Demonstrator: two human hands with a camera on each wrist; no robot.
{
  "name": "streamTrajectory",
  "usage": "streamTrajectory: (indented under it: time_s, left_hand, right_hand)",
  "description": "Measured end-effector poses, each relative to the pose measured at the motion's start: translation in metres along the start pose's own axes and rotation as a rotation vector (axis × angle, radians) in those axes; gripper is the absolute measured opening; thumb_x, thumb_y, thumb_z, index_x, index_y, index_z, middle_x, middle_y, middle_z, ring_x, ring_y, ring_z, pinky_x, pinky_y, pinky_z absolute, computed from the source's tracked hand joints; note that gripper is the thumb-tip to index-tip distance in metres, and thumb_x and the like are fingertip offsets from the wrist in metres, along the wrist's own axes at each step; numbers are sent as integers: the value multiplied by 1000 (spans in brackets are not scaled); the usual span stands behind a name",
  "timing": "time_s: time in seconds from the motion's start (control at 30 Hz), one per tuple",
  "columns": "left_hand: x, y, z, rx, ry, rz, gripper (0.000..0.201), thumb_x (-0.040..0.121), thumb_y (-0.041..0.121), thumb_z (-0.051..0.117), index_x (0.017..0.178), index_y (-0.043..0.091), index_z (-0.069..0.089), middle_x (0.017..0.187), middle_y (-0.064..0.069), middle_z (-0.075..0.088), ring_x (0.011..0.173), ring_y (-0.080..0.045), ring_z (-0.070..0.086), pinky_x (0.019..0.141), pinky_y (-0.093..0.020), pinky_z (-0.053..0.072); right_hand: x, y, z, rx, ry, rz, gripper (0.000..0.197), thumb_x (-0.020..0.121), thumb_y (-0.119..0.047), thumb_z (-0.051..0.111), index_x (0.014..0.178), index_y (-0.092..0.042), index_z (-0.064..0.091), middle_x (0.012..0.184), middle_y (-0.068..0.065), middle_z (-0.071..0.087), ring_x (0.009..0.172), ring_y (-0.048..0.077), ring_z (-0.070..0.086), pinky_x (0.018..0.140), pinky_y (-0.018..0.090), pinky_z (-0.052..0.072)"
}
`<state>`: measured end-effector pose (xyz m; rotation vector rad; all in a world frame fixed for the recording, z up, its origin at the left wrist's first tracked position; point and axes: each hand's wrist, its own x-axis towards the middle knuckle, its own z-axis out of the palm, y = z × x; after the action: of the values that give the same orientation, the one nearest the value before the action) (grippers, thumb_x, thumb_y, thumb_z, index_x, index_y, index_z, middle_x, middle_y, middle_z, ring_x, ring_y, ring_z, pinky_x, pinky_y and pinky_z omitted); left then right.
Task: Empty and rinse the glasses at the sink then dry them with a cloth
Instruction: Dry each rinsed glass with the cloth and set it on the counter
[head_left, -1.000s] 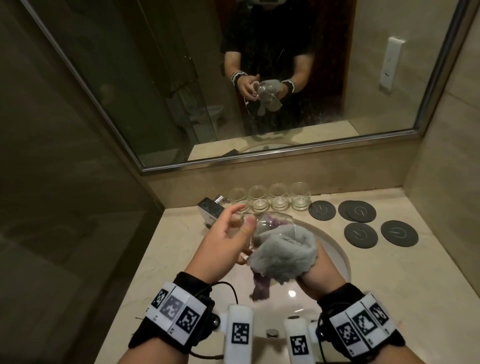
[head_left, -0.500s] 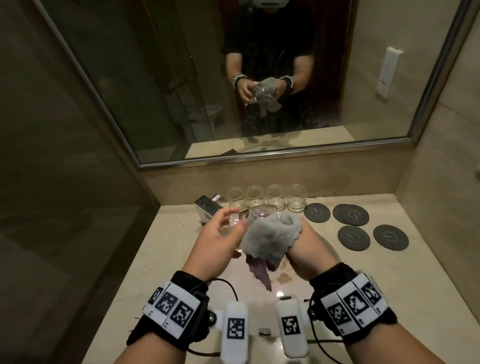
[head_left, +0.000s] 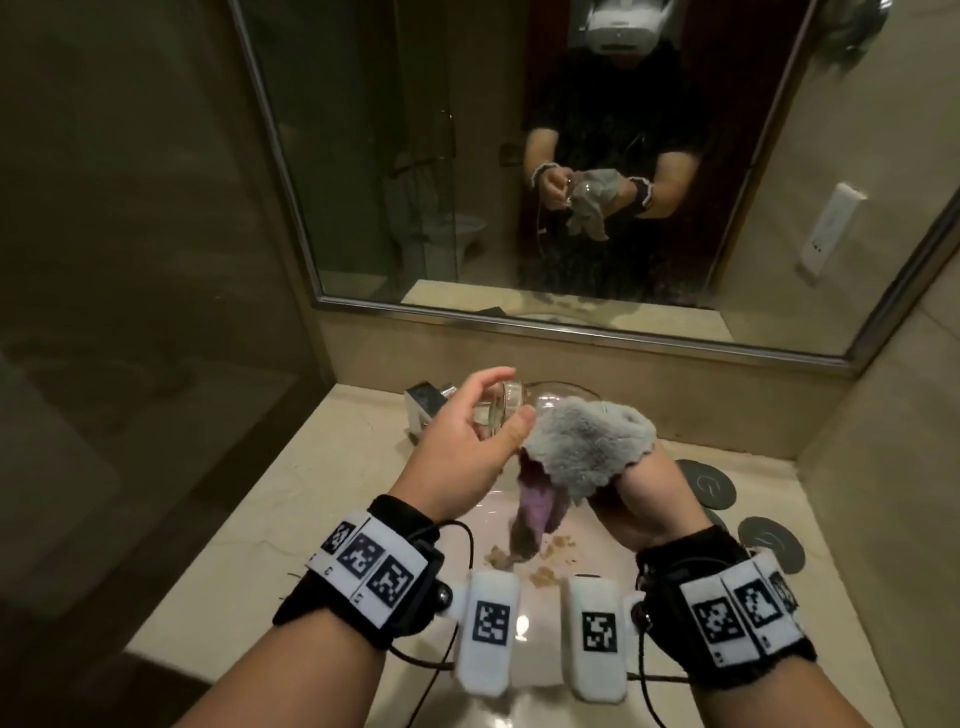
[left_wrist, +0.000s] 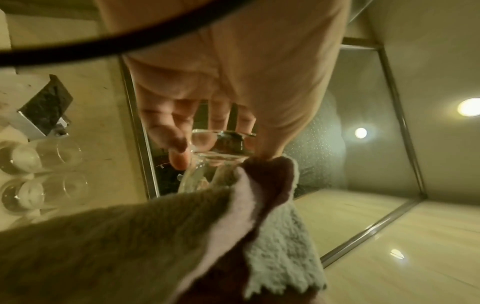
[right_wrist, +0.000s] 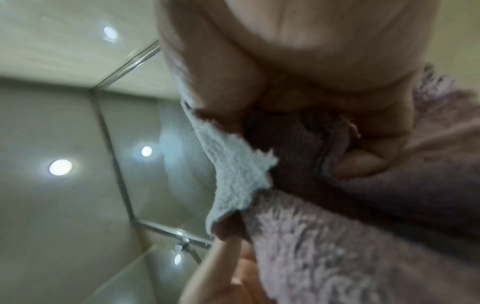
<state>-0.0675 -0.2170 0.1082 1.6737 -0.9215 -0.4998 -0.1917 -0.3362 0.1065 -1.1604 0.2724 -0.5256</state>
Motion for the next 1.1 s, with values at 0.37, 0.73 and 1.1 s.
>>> streamTrajectory:
  time_s: [0.37, 0.73, 1.1]
  left_hand:
    - [-11, 2, 3, -59, 20, -51, 59, 78, 68, 47, 125, 33, 53, 108, 9, 61, 85, -11, 61, 62, -22, 47]
    - [-10, -5, 0, 2, 15, -57, 58, 85, 73, 42, 128, 35, 52, 104, 4, 63, 67, -6, 62, 59, -30, 53]
    - [-12, -2, 0, -11, 22, -44, 50, 84, 63, 44, 125, 36, 55, 113, 9, 61, 78, -6, 59, 57, -19, 47]
  right_hand:
    - [-7, 9, -1, -47, -2, -54, 15, 77, -24, 73, 70, -13, 65, 66, 9, 60, 52, 18, 54, 42, 26, 44]
    - [-13, 19, -3, -109, 59, -103, 9, 88, -11, 64, 82, -10, 70, 77, 15, 68, 65, 24, 63, 52, 28, 51]
    - [-12, 26, -9, -133, 20, -84, 34, 82, -24, 67, 105, 1, 66, 93, 15, 71, 85, 29, 68, 72, 34, 57]
